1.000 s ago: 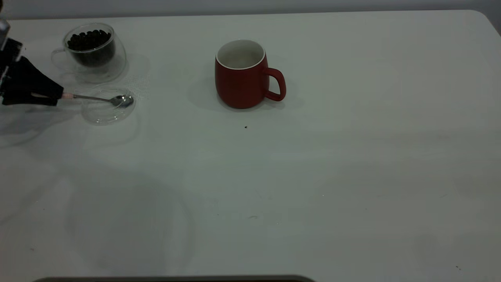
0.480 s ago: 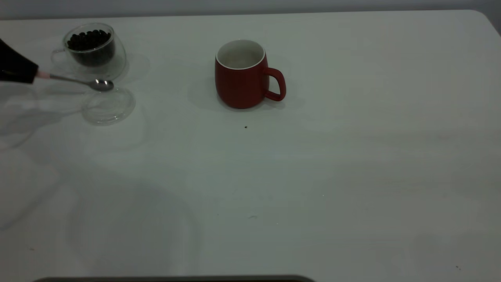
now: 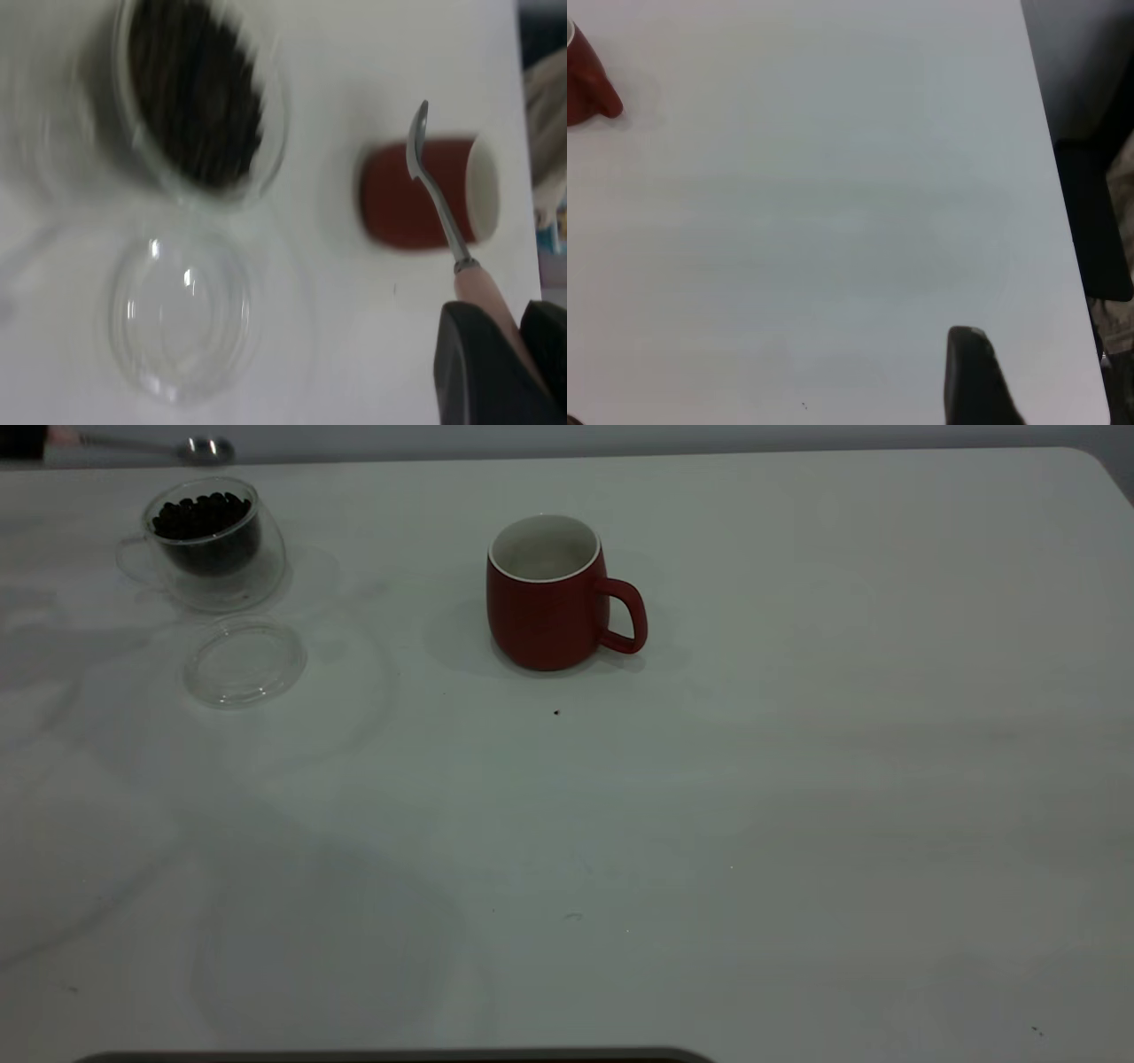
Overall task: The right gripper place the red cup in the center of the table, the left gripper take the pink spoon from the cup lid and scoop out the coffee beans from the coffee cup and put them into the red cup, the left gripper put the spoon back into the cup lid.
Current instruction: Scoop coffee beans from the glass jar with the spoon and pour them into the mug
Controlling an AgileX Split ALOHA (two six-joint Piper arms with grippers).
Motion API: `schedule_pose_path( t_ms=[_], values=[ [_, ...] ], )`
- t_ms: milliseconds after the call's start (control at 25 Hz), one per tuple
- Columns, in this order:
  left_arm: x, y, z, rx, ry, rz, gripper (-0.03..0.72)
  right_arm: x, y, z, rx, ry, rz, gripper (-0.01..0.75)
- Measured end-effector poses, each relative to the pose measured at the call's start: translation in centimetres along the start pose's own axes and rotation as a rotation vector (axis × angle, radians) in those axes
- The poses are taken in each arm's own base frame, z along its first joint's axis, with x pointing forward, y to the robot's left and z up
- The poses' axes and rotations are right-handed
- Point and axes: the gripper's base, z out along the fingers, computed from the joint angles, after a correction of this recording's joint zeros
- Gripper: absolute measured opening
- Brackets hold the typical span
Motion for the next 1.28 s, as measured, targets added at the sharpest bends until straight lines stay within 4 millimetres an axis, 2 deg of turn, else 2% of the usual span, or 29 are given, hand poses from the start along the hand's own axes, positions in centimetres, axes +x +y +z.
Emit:
schedule_pose_path(
  t_ms=[120,240,440,680,1280],
  values=[
    [-0.7,-0.5,-0.4,-0.002,-0.022,0.025,0.119,0.0,0.0,0.0,0.000,0.000,0.000,0.434],
    [-1.0,0.1,-0.4,-0.047,-0.052,0.022,0.119,0.0,0.0,0.0,0.000,0.000,0.000,0.434],
    [-0.6,2.5,0.7,-0.106,-0.077,-0.021,0.119,0.0,0.0,0.0,0.000,0.000,0.000,0.434],
    [0.6,4.9,2.4,-0.100,-0.073,-0.073,0.119,0.0,0.0,0.0,0.000,0.000,0.000,0.434],
    [1.1,6.5,3.2,-0.121,-0.090,-0.086,0.119,0.0,0.0,0.0,0.000,0.000,0.000,0.434]
  ],
)
